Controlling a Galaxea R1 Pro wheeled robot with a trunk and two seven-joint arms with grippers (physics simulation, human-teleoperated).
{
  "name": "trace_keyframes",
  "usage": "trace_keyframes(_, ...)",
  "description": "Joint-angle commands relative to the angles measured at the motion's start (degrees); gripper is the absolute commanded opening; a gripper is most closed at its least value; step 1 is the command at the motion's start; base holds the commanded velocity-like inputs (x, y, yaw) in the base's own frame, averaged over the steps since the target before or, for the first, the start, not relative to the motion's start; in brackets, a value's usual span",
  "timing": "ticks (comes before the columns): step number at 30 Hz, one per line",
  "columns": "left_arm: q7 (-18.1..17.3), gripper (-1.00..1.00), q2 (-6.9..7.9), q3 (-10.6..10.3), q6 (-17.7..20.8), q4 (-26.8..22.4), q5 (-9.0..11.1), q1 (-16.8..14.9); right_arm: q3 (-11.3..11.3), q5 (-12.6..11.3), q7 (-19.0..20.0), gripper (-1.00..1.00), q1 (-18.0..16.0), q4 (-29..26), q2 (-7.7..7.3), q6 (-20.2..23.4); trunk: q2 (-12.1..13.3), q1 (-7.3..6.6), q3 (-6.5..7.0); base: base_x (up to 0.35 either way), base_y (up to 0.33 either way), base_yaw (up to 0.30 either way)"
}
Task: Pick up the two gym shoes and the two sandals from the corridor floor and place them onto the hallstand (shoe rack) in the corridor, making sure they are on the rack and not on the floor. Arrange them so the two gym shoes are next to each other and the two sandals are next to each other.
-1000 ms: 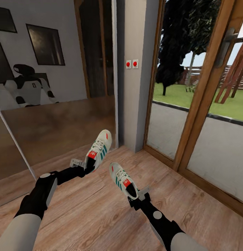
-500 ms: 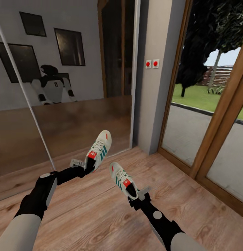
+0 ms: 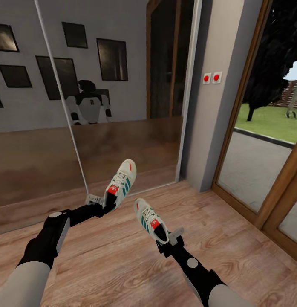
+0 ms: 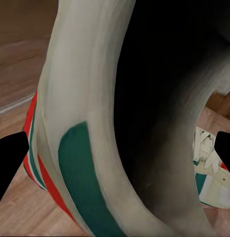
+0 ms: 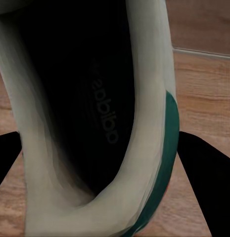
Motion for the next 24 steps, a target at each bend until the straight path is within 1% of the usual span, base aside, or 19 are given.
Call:
trace_keyframes(1, -0.41, -1.00, -0.05, 0.20, 0.36, -0.09, -0.34, -0.04, -0.16, 0.40, 0.07, -1.00, -0.04, 0.02, 0.01, -0.19, -0.02, -0.01, -0.05, -0.002, 0.000, 0.298)
trace_keyframes(24, -0.41, -1.00, -0.05, 0.20, 0.36, 0.00, -0.34, -0.04, -0.16, 0.39, 0.08, -1.00, -0.06, -0.07, 0.01, -0.18, -0.02, -0.01, -0.05, 0.000, 0.000, 0.298)
